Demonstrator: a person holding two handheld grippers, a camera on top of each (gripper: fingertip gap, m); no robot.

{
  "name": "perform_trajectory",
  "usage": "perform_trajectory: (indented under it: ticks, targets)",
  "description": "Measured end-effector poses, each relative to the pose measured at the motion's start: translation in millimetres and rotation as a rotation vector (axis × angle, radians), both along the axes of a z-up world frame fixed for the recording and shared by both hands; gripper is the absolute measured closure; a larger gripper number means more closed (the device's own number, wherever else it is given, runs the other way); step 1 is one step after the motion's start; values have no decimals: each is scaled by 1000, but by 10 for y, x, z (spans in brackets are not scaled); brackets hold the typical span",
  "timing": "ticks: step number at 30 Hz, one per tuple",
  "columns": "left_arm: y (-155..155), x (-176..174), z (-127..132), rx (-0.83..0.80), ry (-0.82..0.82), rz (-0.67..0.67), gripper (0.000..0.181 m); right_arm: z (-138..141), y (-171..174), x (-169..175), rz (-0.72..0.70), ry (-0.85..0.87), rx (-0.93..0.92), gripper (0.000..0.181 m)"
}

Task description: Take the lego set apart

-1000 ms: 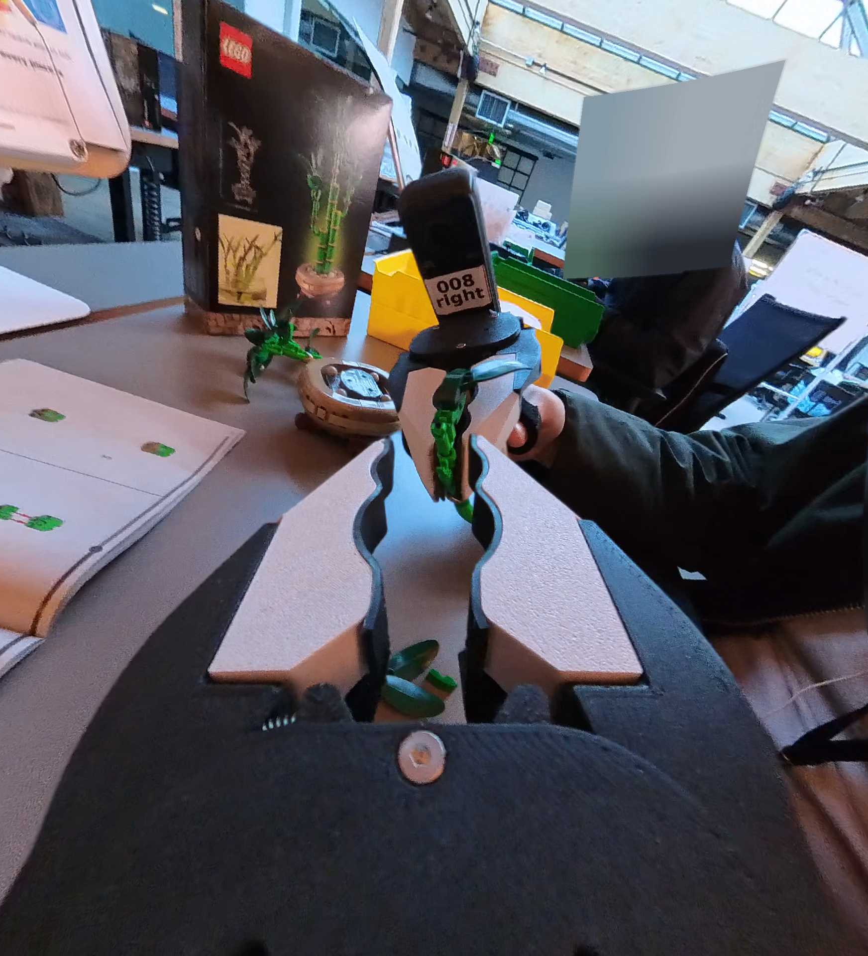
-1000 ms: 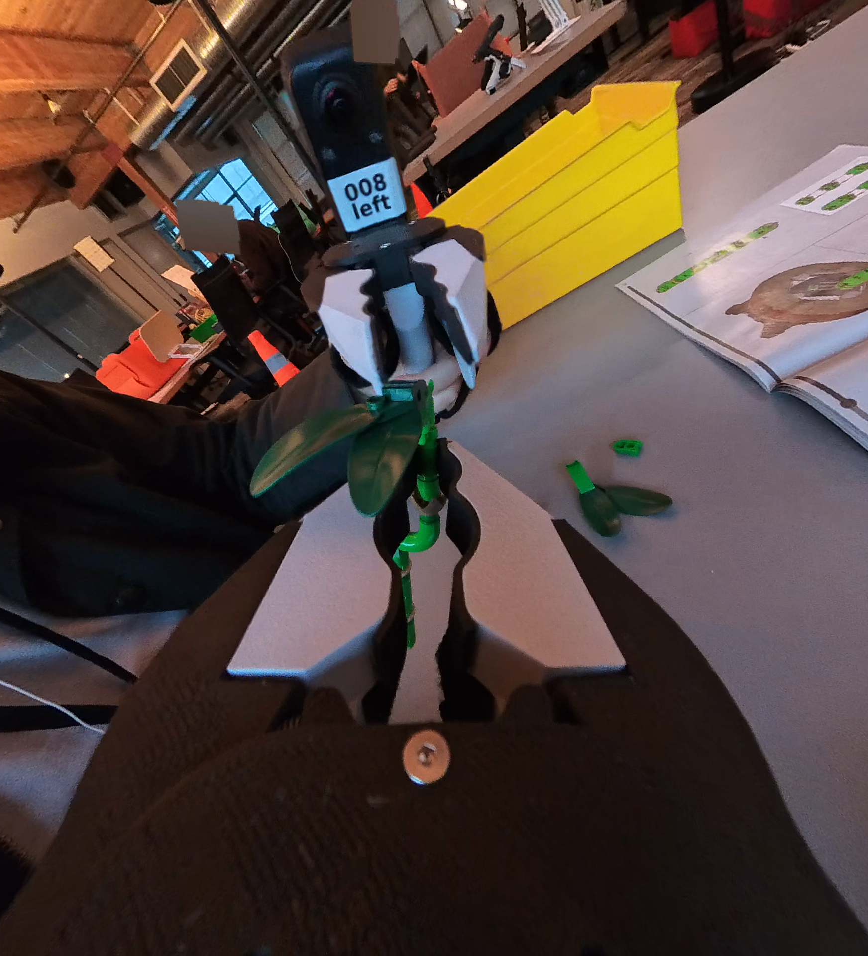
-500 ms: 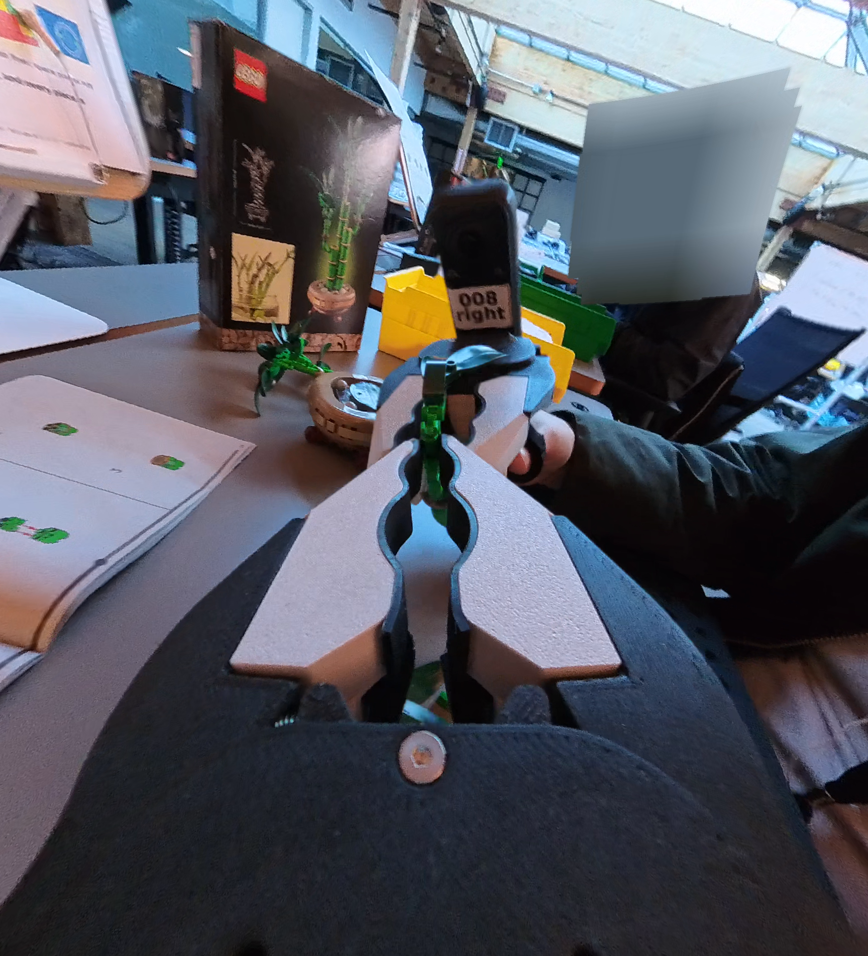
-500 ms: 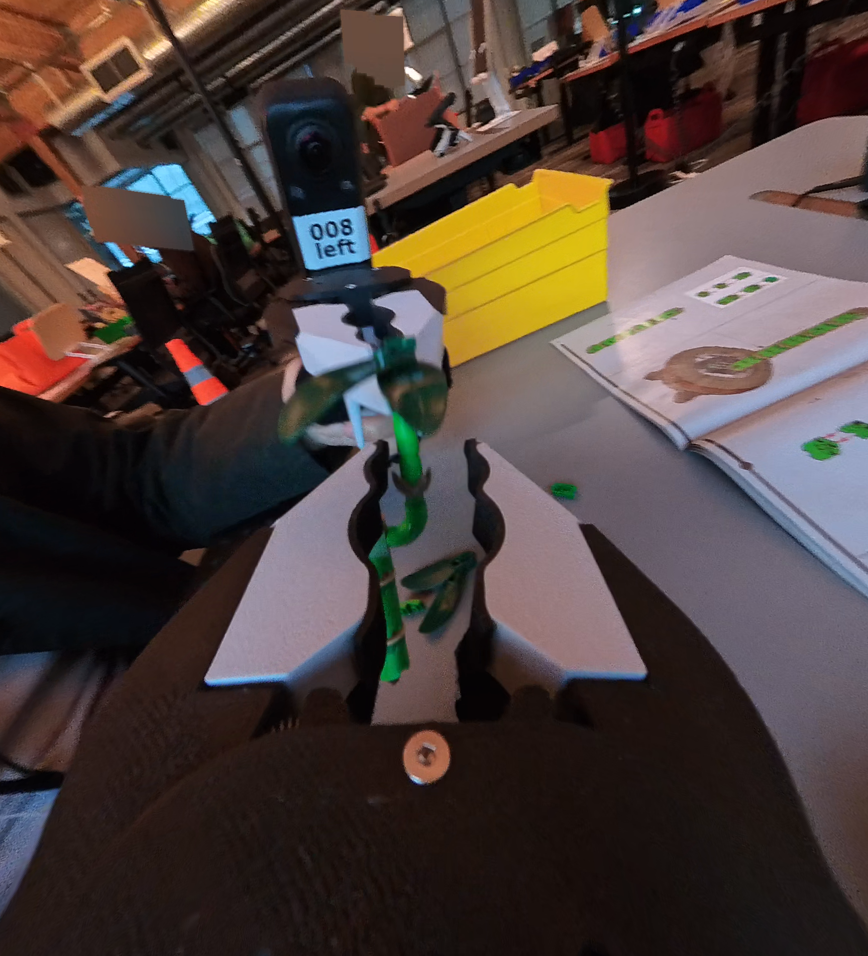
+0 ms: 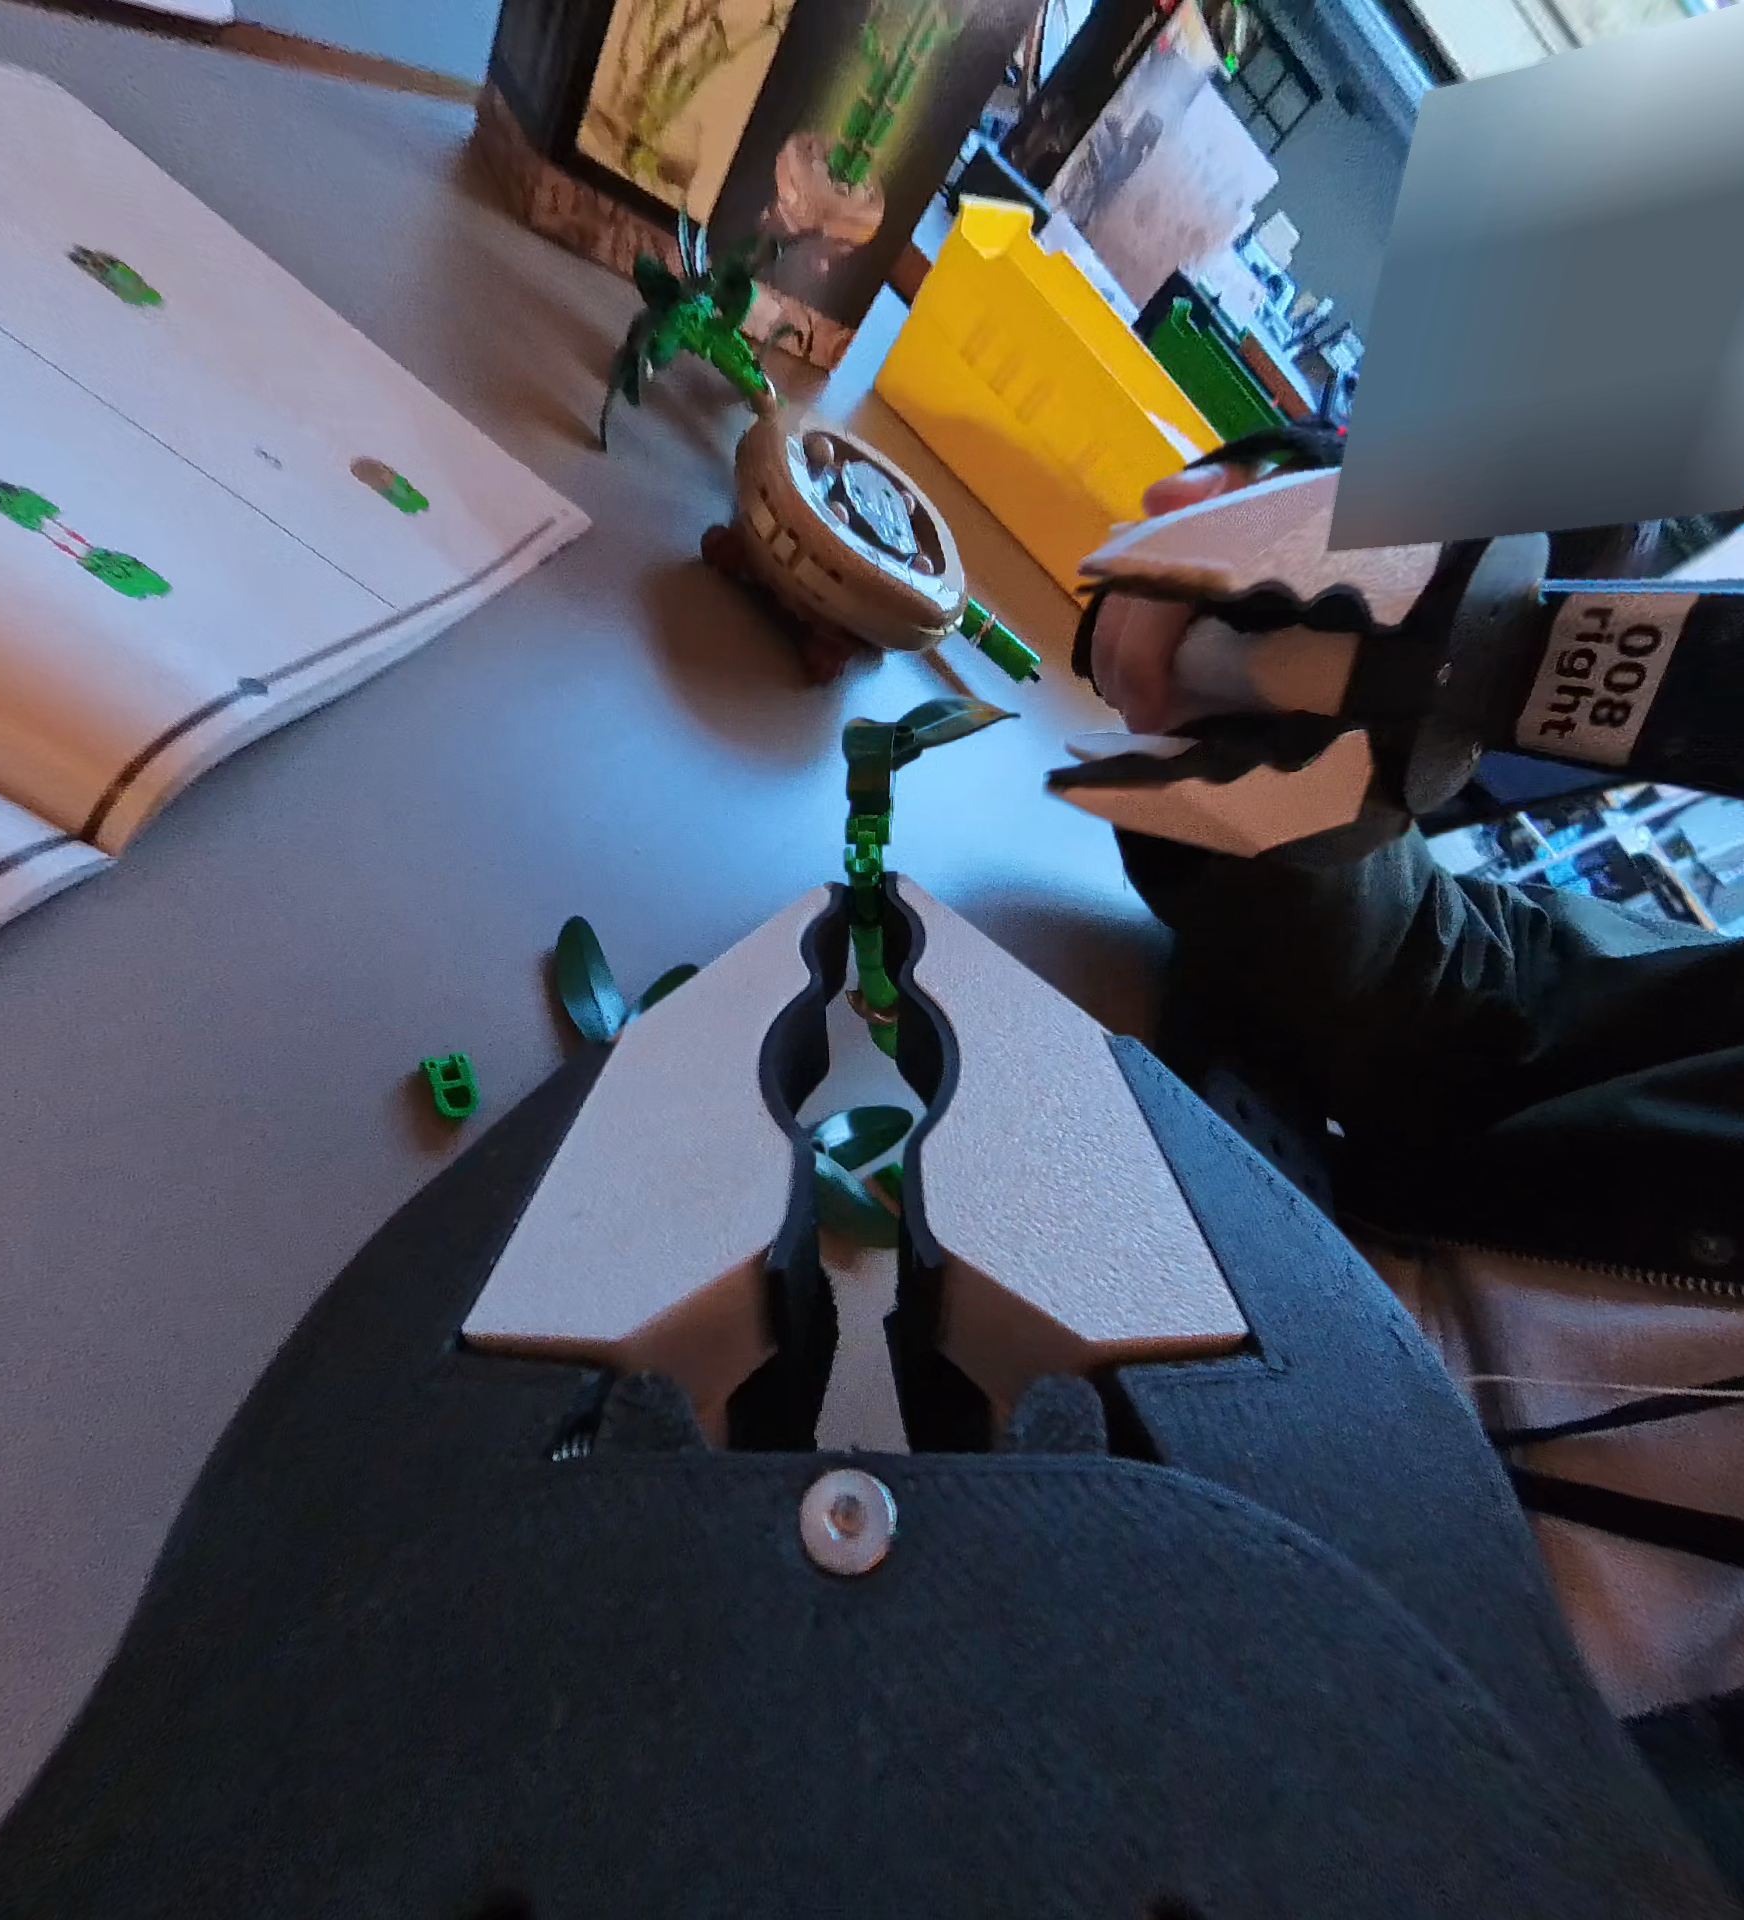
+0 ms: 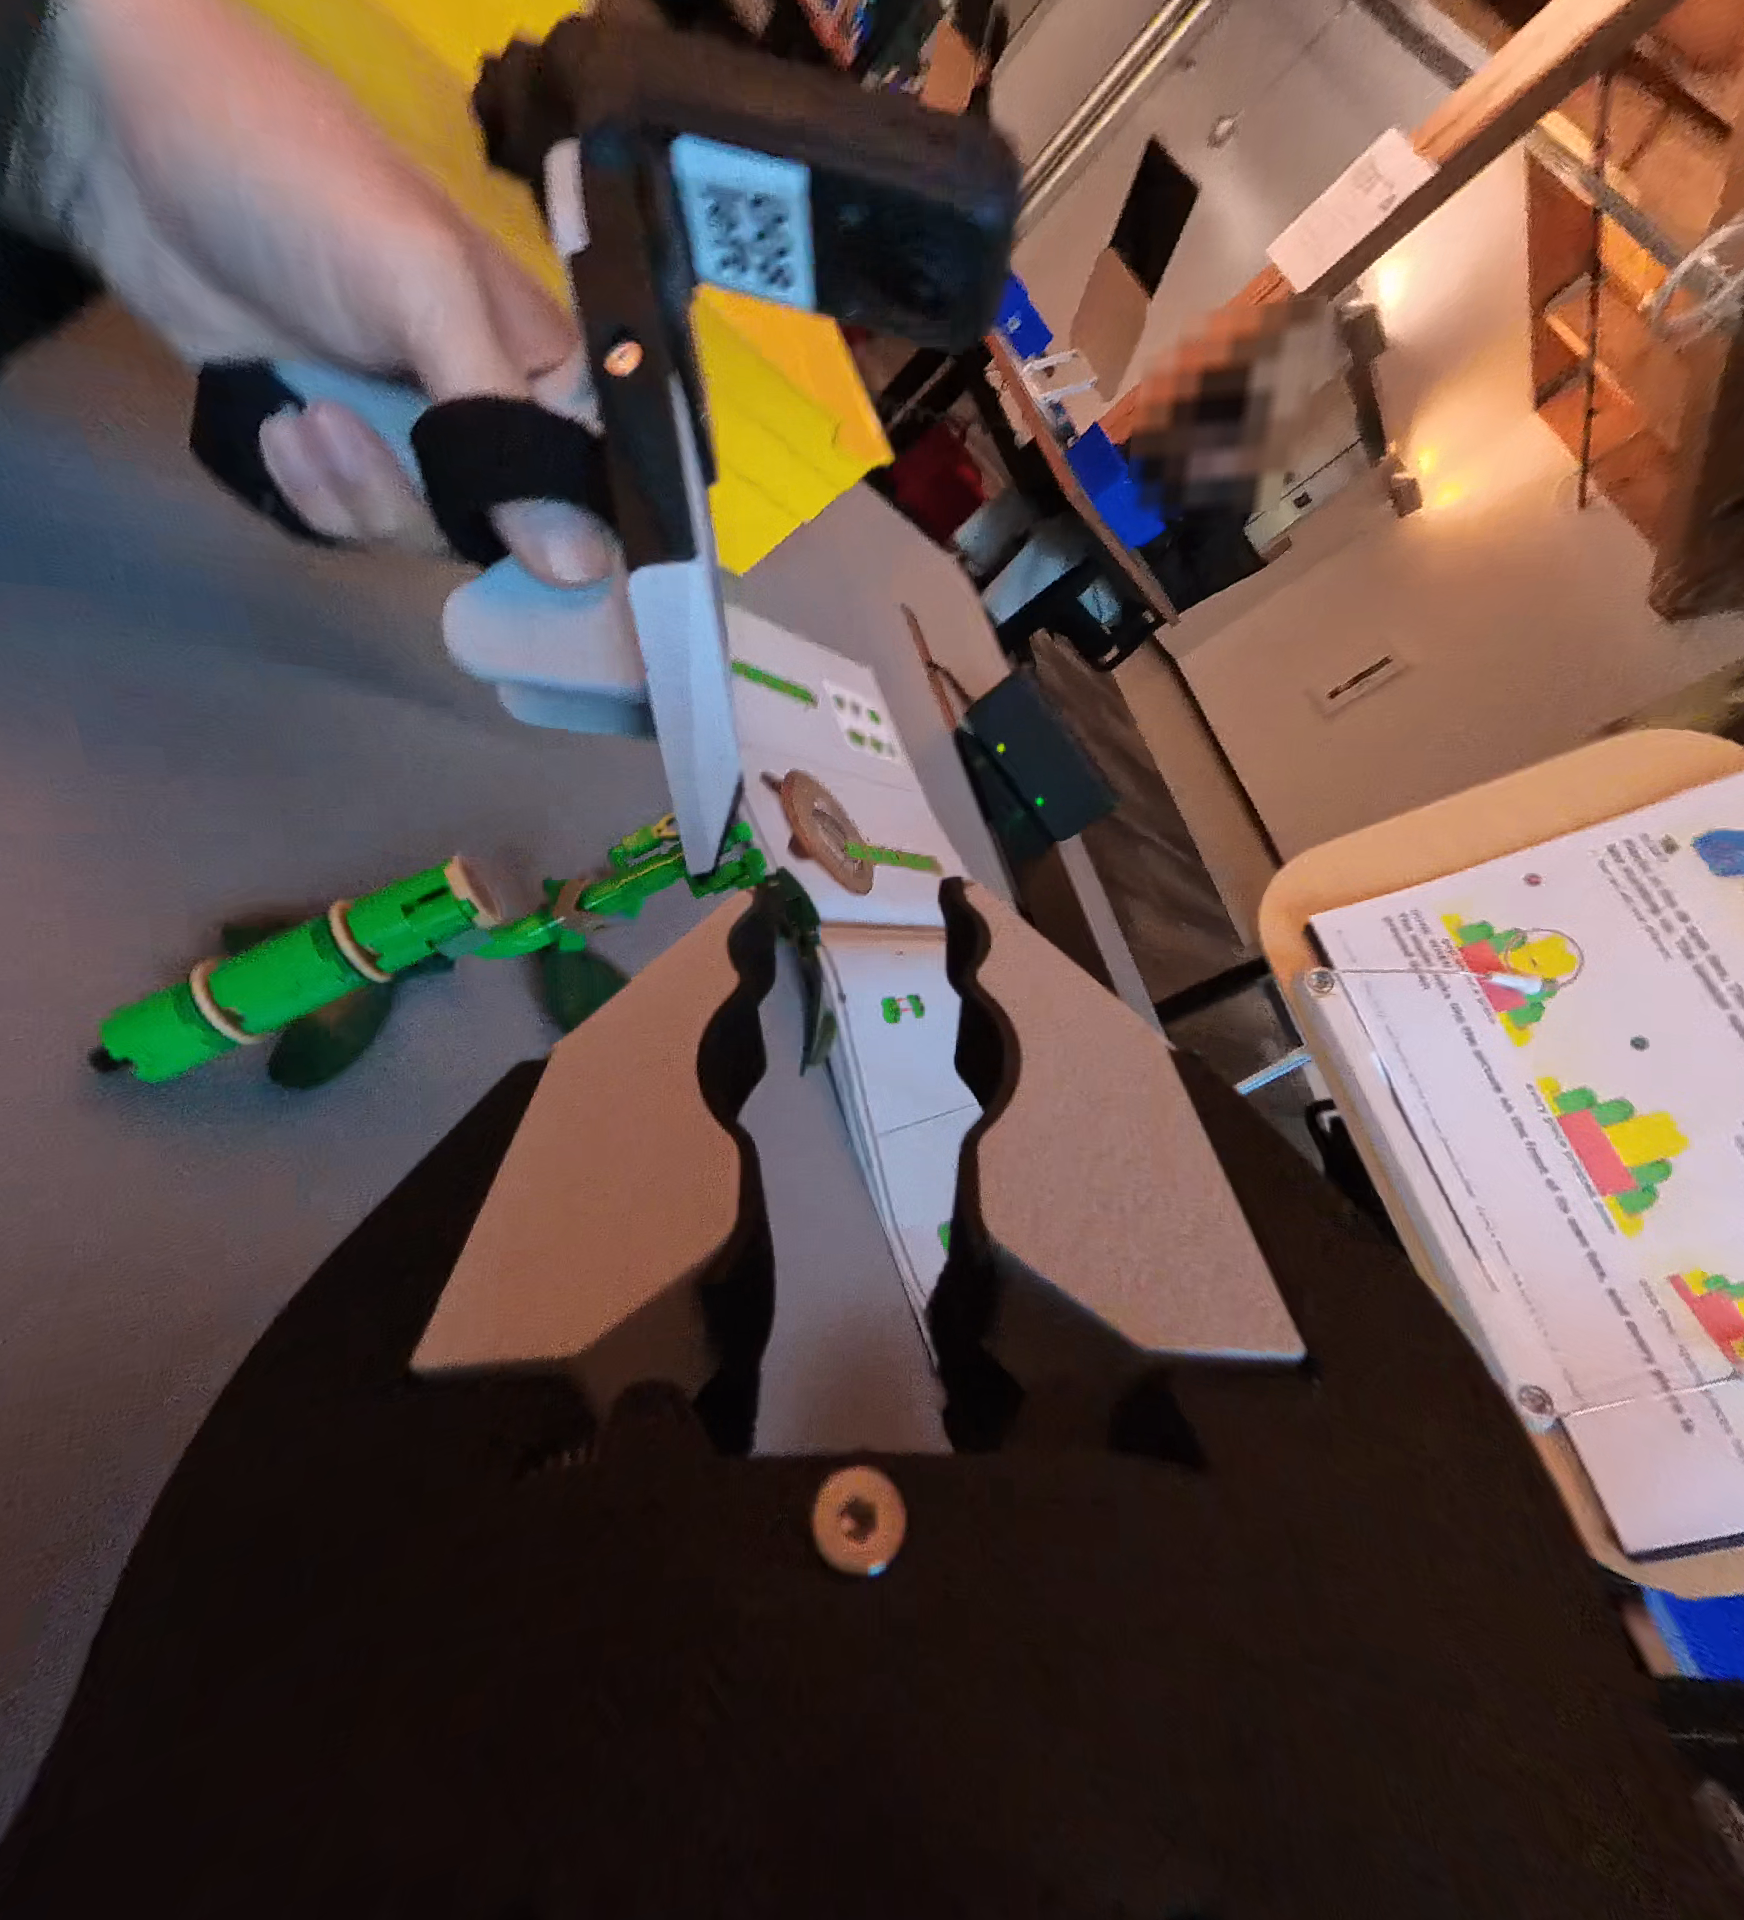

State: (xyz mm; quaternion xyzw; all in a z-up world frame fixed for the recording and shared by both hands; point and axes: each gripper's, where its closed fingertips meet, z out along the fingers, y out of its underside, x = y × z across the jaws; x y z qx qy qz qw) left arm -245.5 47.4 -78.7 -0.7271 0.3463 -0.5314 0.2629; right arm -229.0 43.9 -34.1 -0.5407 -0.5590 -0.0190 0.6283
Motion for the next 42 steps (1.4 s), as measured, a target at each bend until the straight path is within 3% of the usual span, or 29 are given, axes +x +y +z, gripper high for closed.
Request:
perform_trajectory:
  ticks: [3,12,16,20,23,26,34,42]
  targets:
    - [-68,34,-34,-21,19,-34,177,-204,21,-28,-18,-100,-51,148]
    - [-151,76,-112,-8,78,-73,177,-462,55,-78,-64,-287,-30,150]
    - [-169,103,-121,14,88,-78,177,-528,30,-104,-56,-322,-40,162]
    - [-155,114,-76,68,62,-74,177,-505,46,-80,-82,-318,-58,169]
    - [-144,143,-75,115,68,-66,161,-491,42,-82,-86,-308,-69,170]
    - [-138,154,-88,150,80,-65,177,-512,58,-66,-102,-313,-83,169]
    - [-65,165,-61,231,85,-18,177,-486,120,-53,-167,-292,-82,169]
    - [-80,142,-45,193,78,-25,177,-466,106,-69,-185,-258,-125,169]
